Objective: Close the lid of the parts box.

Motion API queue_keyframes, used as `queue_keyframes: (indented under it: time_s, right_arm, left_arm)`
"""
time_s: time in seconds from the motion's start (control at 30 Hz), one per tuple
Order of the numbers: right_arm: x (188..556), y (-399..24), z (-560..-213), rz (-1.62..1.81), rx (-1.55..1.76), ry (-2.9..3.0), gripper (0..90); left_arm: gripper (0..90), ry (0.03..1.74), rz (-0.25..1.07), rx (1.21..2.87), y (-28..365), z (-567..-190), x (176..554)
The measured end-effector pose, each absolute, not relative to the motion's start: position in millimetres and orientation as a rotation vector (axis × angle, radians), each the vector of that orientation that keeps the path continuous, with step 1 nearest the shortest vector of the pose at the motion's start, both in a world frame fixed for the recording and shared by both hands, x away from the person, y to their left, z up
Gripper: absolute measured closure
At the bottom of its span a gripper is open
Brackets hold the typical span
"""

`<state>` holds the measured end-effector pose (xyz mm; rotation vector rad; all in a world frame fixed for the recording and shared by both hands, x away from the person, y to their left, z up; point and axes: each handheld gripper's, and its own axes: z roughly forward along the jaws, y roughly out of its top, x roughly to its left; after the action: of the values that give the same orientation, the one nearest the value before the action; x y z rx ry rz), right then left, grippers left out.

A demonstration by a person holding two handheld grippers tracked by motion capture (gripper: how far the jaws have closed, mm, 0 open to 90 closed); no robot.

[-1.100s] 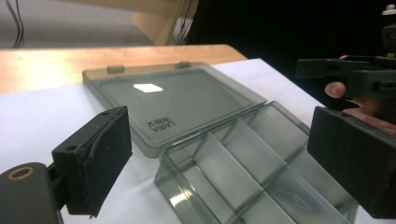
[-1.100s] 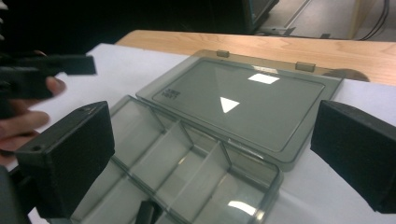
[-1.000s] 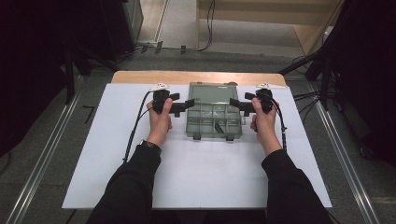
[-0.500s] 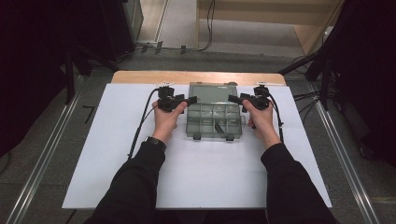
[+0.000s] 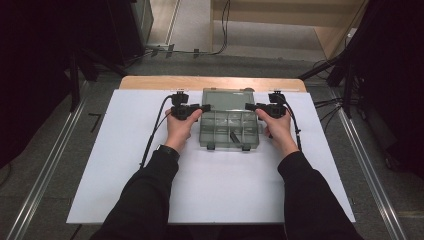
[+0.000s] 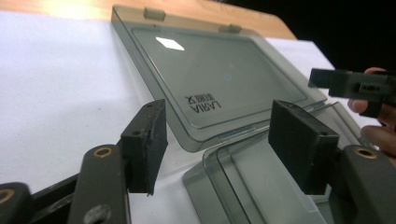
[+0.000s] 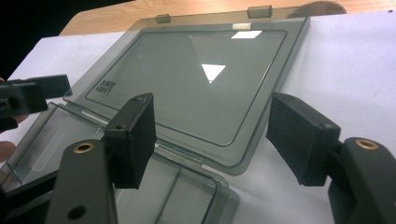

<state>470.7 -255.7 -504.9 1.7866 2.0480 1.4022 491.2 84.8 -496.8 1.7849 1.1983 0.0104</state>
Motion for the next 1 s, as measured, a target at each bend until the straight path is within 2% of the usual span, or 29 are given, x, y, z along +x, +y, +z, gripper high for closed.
queue_keyframes:
  time_s: [0.3,0.5,0.6,0.8,0.97,1.0]
  right_arm:
    - [474.0,-254.5,-508.6,1.387,1.823,2.076,33.3]
    - [477.5,-254.2,-515.0,1.386,1.909,2.1,28.9]
    - [478.5,-253.8,-517.2,1.397,1.921,2.092,30.1]
    - [477.9,-255.5,-517.1,1.423,1.917,2.1,36.3]
    - [475.1,-254.8,-514.5,1.349,1.879,2.05,55.9]
    - [474.5,-255.4,-514.4,1.354,1.874,2.042,56.9]
  left_arm:
    - [38.6,1.216,0.018,1.787,79.0,-496.1,493.1]
    - [36.4,1.248,0.006,1.78,75.8,-500.7,495.2]
    - [35.9,1.256,0.008,1.775,75.2,-500.6,495.4]
    - [36.3,1.251,0.023,1.781,73.7,-500.0,495.6]
    - [43.3,1.266,0.066,1.792,72.9,-498.9,494.9]
    - [44.5,1.262,0.077,1.797,72.8,-498.6,494.5]
